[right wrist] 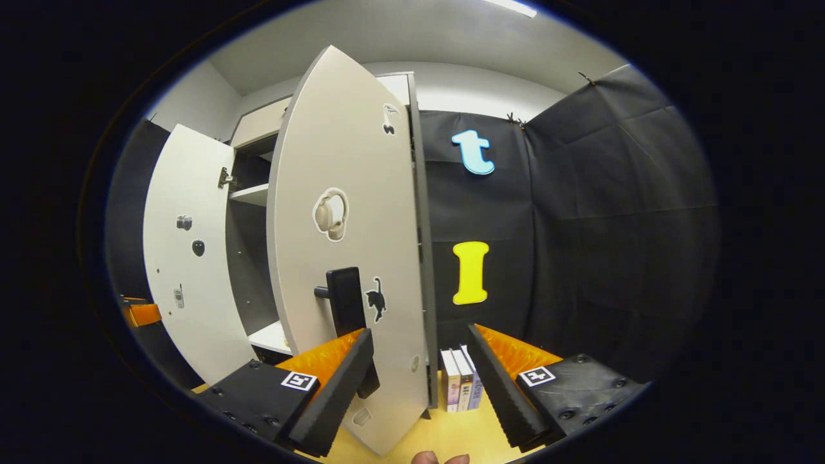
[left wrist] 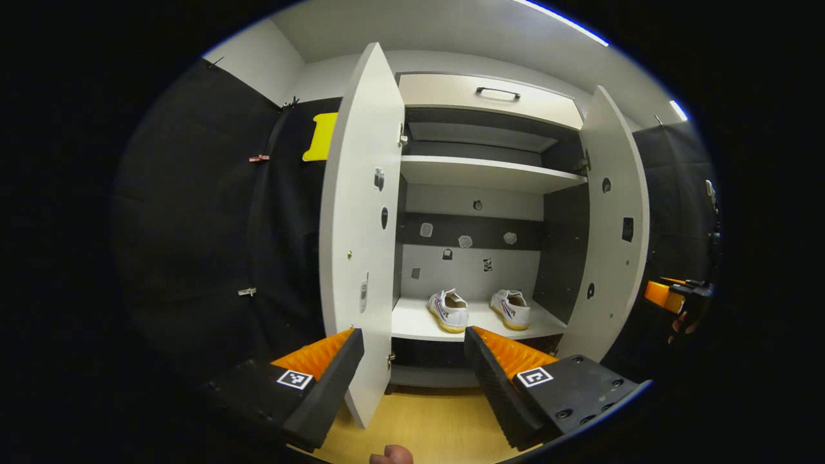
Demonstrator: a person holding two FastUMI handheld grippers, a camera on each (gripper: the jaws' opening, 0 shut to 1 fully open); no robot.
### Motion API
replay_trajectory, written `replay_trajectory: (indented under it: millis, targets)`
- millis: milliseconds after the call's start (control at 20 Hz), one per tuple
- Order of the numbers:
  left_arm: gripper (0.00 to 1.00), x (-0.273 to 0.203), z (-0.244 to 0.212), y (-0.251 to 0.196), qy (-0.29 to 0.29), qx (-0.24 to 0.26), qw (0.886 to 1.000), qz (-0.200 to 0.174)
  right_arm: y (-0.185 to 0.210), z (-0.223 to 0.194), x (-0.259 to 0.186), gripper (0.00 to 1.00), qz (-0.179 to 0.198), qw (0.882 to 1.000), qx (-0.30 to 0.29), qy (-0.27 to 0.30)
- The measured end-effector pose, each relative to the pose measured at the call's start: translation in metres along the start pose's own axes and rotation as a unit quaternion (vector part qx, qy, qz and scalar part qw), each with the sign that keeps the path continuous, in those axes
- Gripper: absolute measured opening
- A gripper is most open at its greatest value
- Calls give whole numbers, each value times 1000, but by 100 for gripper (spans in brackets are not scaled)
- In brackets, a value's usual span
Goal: Grab one shoe with the right hand and put it into the shoe cabinet, grab the other shoe with the left hand and put it into the shoe cabinet; then close the right door with the right hand and the left door with the left hand.
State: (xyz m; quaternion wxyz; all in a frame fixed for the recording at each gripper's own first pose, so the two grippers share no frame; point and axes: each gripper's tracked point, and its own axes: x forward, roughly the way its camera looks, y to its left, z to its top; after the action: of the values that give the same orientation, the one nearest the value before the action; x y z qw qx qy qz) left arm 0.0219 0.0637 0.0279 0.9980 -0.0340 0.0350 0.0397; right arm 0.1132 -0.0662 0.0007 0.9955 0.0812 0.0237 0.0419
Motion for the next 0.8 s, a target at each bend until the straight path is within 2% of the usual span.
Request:
replay_trajectory:
  millis: [200, 250, 300, 500, 700, 800]
  targets:
    - [98, -4, -1, 26, 3, -6, 1000, 7, 59, -13, 15, 98, 49, 998, 27, 23]
    - [98, -5, 0, 32, 4, -8, 1000, 9, 70, -13, 16, 100, 55, 998, 30, 24]
    - [98, -6, 1, 39, 3, -10, 1000, 13, 80, -10, 16, 98, 59, 998, 31, 20]
    - [99, -8, 9, 75, -5, -7, 999, 33, 97, 1, 8, 97, 59, 998, 9, -11]
    - [99, 4, 24, 112, -21, -8, 998, 54, 104, -7, -7, 98, 50, 998, 36, 1]
    - [98, 12, 33, 130, -30, -3, 998, 61, 99, -7, -13, 98, 43, 999, 25, -1]
